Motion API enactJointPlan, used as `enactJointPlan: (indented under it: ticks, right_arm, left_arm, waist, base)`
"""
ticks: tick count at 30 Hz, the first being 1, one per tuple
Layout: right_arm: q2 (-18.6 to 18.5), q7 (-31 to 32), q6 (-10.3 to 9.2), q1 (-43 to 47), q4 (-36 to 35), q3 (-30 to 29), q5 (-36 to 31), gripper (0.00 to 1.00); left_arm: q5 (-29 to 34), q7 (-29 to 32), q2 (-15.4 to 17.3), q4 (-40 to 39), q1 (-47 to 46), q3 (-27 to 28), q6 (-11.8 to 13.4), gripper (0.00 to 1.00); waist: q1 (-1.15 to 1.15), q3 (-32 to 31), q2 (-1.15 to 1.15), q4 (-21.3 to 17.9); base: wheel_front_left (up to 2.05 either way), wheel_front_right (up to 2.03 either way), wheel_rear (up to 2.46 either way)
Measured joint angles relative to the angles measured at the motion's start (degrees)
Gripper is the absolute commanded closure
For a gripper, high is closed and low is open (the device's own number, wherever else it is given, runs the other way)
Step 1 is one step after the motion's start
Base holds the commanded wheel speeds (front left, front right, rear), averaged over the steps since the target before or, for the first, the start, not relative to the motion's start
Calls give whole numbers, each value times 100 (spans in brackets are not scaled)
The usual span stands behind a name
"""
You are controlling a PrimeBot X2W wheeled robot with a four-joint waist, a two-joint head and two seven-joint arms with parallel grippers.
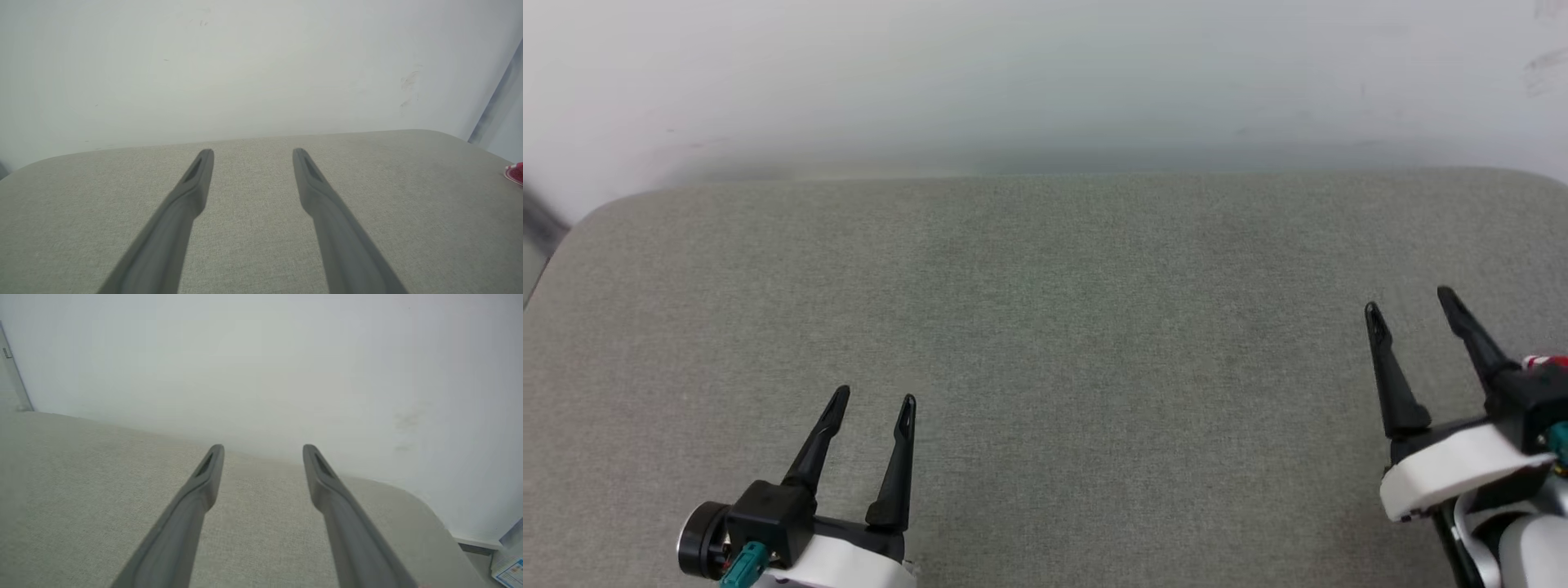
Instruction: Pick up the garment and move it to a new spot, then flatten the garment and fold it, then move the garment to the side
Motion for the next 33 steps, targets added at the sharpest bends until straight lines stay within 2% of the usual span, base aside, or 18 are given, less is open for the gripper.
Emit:
enactJointPlan:
  ticks: [7,11,20,33]
  right_arm:
    - [519,-656,-1,489,377,-119,13,0]
    - [668,-898,-1,682,515,-227,15,0]
    - [738,-1049,-1,745,678,-165,58,0]
    - [746,-1167,-2,728,809,-134,219,0]
  left_arm:
    - [44,-1,-110,193,165,149,-31,0]
    - [12,-1,-191,304,245,219,-52,0]
    - [-48,-1,-263,216,286,460,-85,0]
    - [-52,-1,-328,236,288,467,-108,0]
  waist:
    - [0,-235,0,146]
    - [1,-338,0,169]
    - [2,-392,0,128]
    - [2,-376,0,146]
  base:
    - [0,0,0]
    - [0,0,0]
    - [0,0,0]
    - [0,0,0]
